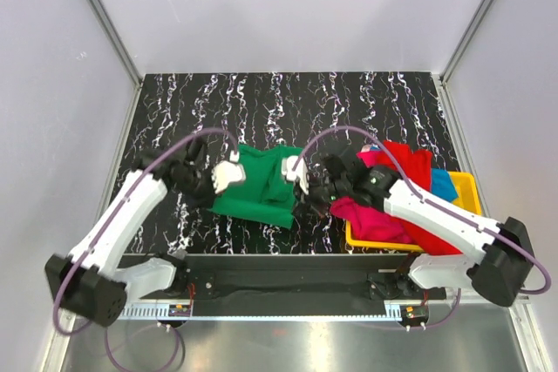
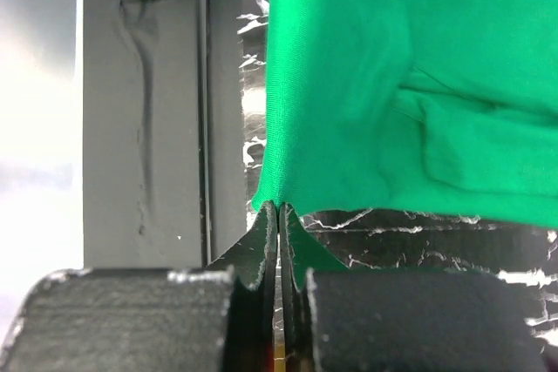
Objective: Fold and stack the t-shirts
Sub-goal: Fold the tshirt
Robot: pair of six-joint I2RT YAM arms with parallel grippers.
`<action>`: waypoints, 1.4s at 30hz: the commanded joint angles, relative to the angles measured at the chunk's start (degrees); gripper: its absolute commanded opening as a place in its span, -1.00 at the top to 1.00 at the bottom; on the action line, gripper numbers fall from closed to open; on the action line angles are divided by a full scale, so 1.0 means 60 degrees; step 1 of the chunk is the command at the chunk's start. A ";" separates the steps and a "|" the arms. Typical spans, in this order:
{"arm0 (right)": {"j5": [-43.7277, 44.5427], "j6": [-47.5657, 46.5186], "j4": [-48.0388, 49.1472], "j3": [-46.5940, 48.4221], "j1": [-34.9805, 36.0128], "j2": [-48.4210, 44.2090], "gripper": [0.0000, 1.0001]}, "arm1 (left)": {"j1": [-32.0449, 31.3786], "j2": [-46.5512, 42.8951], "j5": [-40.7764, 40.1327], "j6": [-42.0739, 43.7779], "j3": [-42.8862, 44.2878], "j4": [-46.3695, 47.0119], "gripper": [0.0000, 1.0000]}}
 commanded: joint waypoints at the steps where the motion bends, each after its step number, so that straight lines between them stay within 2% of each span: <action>1: -0.0456 0.1407 -0.0281 0.0982 -0.0944 0.0798 1.00 | 0.0734 0.1203 -0.0059 -0.0576 0.1191 0.0111 1.00; 2: -0.0456 0.1742 -0.0398 0.1143 -0.1469 0.1035 1.00 | 0.0853 0.1815 -0.0045 -0.0766 0.1428 0.0214 1.00; 7: -0.0441 0.2140 -0.0443 0.2242 -0.2454 0.2615 1.00 | 0.1351 0.3459 -0.0263 -0.1163 0.3271 0.0859 1.00; 9: -0.0340 0.2607 -0.0370 0.2694 -0.2877 0.3085 1.00 | 0.1527 0.4468 -0.0353 -0.1441 0.4222 0.0976 1.00; 13: -0.0338 0.3325 0.0011 0.3092 -0.3639 0.3672 1.00 | 0.1557 0.5567 -0.0586 -0.1748 0.5411 0.1094 1.00; 25: 0.0334 0.4397 0.1110 0.3268 -0.4433 0.4962 1.00 | 0.1324 0.7868 -0.0572 -0.2408 0.7990 0.1606 1.00; 29: 0.0963 0.4675 0.1519 0.3386 -0.4711 0.5431 1.00 | 0.1265 0.8397 -0.0719 -0.2847 0.8242 0.2409 0.87; 39: 0.2457 0.5231 0.2676 0.3503 -0.4901 0.6632 0.97 | 0.0737 0.9760 -0.1260 -0.3725 0.8505 0.4812 0.83; 40: 0.2532 0.5363 0.2880 0.3532 -0.4916 0.6720 0.89 | 0.0737 0.9935 -0.1449 -0.3944 0.8491 0.5018 0.79; 41: 0.2648 0.5364 0.3114 0.3735 -0.4902 0.6822 0.81 | 0.0737 1.0024 -0.1611 -0.4063 0.8476 0.5368 0.55; 42: 0.2722 0.5364 0.3146 0.3897 -0.4916 0.7114 0.79 | 0.0737 1.0097 -0.1670 -0.4151 0.8404 0.5502 0.49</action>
